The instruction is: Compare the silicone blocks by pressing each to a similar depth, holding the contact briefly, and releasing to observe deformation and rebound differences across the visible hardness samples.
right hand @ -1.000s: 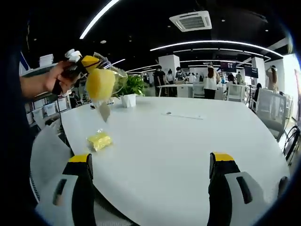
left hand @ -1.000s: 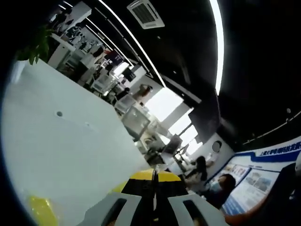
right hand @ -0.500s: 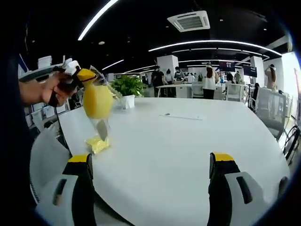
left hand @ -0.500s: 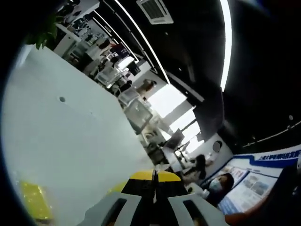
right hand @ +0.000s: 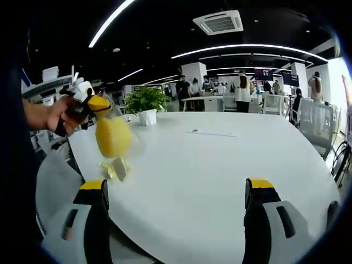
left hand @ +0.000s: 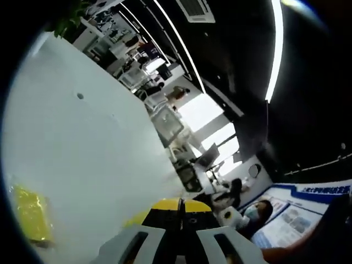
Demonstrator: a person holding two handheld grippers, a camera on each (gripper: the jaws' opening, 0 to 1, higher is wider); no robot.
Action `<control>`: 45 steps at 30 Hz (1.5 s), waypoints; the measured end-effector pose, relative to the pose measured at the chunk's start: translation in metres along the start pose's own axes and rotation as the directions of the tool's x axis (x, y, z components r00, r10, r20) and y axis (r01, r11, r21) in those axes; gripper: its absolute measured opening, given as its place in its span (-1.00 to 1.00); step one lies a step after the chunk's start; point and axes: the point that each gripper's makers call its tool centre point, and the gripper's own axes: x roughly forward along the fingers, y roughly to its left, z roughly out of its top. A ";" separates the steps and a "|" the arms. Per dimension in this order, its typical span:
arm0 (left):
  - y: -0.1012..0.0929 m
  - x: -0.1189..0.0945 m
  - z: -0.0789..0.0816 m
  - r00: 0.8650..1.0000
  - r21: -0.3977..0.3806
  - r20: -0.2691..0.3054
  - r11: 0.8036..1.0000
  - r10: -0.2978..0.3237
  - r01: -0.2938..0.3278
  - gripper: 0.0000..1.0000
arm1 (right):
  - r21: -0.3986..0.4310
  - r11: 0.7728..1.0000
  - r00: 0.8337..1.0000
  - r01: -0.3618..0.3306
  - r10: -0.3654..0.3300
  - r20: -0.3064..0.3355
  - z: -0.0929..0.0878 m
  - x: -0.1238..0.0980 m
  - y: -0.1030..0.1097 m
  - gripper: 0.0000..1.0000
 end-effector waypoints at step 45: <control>0.135 0.000 -0.018 0.958 -0.212 0.063 0.942 0.278 -0.260 -1.00 | -0.010 0.999 0.999 -0.036 0.035 -0.036 -0.003 0.001 0.008 0.93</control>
